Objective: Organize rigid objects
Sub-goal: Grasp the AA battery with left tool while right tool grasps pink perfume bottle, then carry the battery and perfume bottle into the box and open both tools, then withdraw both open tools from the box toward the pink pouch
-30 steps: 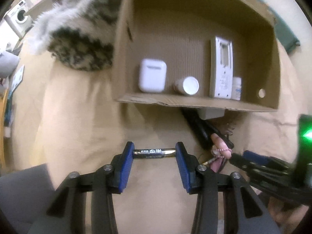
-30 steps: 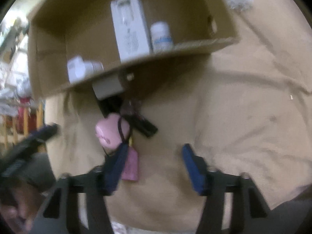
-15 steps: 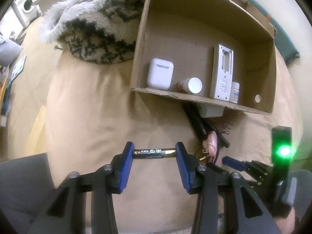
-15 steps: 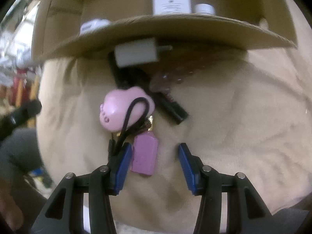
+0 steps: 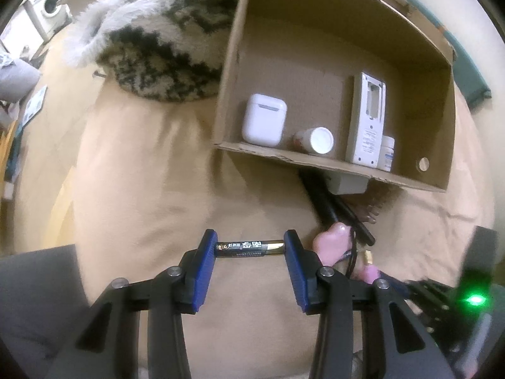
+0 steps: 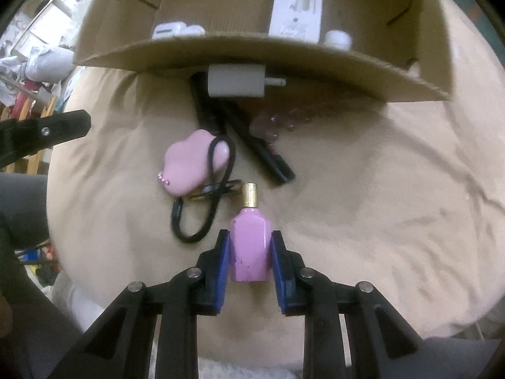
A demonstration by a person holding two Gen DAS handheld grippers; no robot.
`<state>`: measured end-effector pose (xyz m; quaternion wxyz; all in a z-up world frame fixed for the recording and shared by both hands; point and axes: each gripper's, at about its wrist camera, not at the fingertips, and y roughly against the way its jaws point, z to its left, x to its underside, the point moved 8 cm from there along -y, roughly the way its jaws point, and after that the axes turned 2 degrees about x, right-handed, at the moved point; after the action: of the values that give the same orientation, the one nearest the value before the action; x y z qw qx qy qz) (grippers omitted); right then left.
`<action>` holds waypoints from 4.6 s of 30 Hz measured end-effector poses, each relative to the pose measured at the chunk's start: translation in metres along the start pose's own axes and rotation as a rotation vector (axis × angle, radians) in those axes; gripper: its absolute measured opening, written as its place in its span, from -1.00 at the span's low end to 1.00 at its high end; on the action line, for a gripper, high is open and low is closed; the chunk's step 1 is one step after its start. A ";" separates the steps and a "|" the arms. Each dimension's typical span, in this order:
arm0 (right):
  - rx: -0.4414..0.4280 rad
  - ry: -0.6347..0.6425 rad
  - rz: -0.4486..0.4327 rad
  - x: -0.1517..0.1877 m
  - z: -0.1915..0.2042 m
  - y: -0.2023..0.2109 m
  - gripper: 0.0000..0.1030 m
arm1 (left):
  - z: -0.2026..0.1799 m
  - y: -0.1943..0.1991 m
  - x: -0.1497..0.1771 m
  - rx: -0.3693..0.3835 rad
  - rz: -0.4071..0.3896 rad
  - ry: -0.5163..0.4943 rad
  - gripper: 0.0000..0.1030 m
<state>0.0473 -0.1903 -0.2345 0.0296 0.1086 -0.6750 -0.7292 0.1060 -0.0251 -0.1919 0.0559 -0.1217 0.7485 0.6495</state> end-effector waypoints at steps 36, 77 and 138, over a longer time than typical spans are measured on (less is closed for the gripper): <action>-0.128 -0.082 -0.455 -0.120 -0.036 0.142 -0.49 | -0.039 0.072 -0.087 -0.039 -0.258 -0.111 -0.23; -0.151 -0.222 -0.250 -0.193 -0.070 0.034 -0.49 | -0.072 -0.037 -0.128 -0.007 -0.160 -0.201 -0.23; -0.301 -0.379 -0.356 -0.104 -0.071 0.085 1.00 | -0.025 0.002 -0.042 0.016 -0.095 -0.040 0.32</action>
<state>0.1540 -0.2478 -0.1422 -0.2096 0.0818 -0.5231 -0.8221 0.1476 -0.0450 -0.1758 0.1029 -0.1437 0.7457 0.6424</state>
